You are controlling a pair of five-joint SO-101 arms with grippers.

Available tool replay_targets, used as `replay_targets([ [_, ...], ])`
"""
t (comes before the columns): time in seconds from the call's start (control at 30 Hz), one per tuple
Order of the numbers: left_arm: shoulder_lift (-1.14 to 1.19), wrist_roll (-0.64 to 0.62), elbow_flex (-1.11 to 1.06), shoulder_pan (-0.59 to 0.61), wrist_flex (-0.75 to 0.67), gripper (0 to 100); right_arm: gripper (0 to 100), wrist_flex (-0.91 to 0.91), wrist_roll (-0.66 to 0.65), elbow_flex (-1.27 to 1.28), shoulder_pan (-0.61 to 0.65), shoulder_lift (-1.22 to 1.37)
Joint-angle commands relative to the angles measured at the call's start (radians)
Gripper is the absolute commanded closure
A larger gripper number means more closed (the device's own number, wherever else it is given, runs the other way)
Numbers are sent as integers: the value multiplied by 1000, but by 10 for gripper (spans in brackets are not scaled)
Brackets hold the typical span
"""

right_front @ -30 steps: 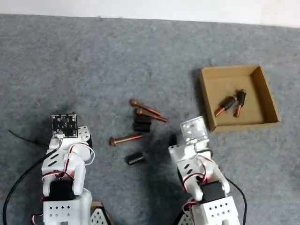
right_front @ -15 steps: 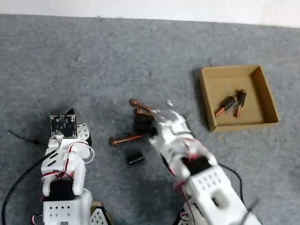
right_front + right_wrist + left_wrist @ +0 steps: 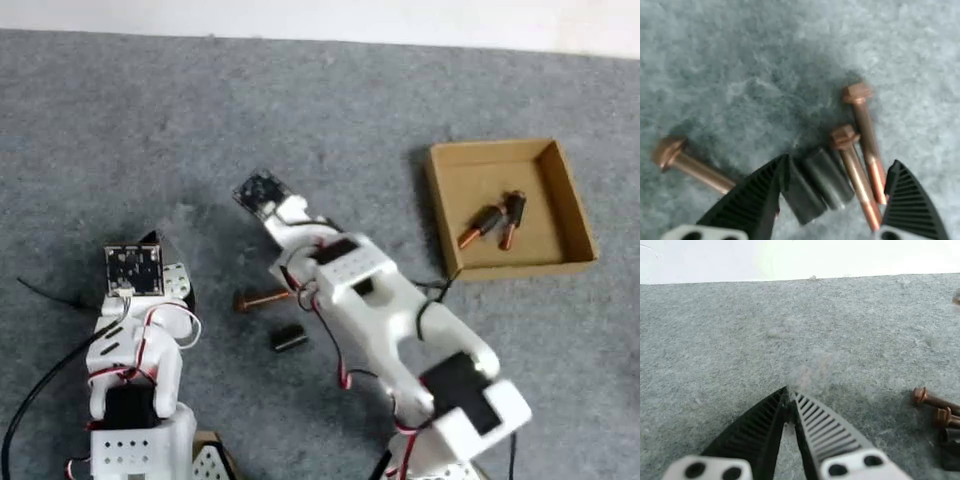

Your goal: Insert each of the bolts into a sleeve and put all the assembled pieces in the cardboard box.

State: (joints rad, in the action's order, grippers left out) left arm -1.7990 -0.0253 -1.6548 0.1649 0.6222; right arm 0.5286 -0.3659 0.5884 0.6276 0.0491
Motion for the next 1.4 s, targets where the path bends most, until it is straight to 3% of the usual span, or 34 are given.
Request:
replay_targets([
  [0.0,-7,-12,7,15,-23,993,713,24,-14,-36,12,25],
  [0.73,-7,-11,5,15,-23,992,718,22,-14,41,13,28],
  [1.0,-8,-11,5,15,-21,992,916,21,-11,58,7,28],
  [1.37,-12,-11,5,15,-20,992,929,21,-14,87,5,22],
])
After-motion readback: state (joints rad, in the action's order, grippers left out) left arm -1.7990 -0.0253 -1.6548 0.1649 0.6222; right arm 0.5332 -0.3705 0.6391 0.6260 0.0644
